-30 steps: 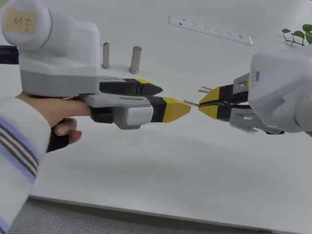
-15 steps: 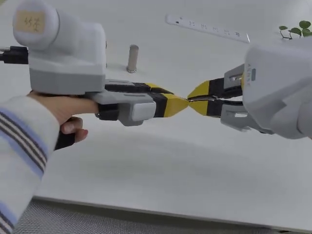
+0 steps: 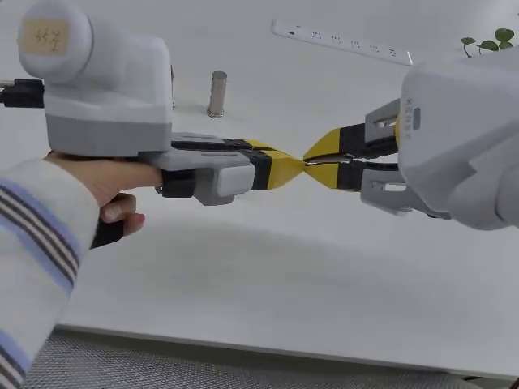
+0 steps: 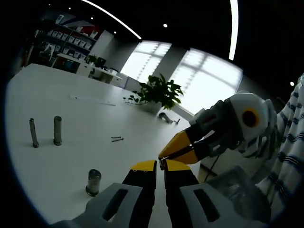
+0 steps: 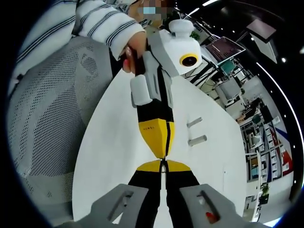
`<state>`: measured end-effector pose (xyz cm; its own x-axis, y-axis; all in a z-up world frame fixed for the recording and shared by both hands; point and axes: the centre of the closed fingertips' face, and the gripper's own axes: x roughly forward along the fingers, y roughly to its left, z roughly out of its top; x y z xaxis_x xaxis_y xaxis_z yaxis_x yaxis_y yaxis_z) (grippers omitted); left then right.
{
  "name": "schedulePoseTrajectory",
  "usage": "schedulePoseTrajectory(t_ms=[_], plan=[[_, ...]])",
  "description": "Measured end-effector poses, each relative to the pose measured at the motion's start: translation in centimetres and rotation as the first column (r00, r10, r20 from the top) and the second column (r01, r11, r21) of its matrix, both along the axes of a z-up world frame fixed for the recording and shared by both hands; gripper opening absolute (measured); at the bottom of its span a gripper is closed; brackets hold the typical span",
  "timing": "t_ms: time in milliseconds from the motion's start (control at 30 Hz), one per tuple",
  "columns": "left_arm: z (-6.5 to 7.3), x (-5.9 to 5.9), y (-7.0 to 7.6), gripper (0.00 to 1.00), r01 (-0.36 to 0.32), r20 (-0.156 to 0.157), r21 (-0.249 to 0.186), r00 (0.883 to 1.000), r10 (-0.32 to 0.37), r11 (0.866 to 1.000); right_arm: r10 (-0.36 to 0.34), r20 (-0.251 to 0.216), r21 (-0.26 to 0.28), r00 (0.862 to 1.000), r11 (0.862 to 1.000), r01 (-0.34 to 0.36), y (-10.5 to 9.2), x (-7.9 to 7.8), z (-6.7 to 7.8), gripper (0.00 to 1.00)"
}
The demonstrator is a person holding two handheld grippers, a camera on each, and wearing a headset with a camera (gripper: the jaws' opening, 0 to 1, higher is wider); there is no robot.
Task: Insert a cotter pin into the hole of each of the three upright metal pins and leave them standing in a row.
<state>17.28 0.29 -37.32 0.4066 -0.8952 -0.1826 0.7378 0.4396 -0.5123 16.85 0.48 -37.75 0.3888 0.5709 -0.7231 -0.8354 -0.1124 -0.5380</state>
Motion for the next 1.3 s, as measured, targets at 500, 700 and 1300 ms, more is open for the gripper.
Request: schedulePoseTrajectory(t_ms=[500,700,1300], plan=[[0.6,0.1,0.2,0.0,-0.026,-0.056,-0.043,0.998,0.023,0.999,-0.021,-0.021,0.041,1.0,0.999,0.022,0.3,0.0,0.5,0.0],[0.5,-0.1,0.2,0.0,-0.022,-0.071,-0.044,0.997,0.019,0.999,-0.022,-0.028,0.053,0.999,0.998,0.023,0.2,-0.1,0.5,0.0],[2.2,-1.6,0.4,0.0,0.072,0.138,0.059,0.987,-0.08,0.996,-0.086,-0.16,0.129,0.983,0.986,0.107,-0.6,0.0,0.4,0.12]])
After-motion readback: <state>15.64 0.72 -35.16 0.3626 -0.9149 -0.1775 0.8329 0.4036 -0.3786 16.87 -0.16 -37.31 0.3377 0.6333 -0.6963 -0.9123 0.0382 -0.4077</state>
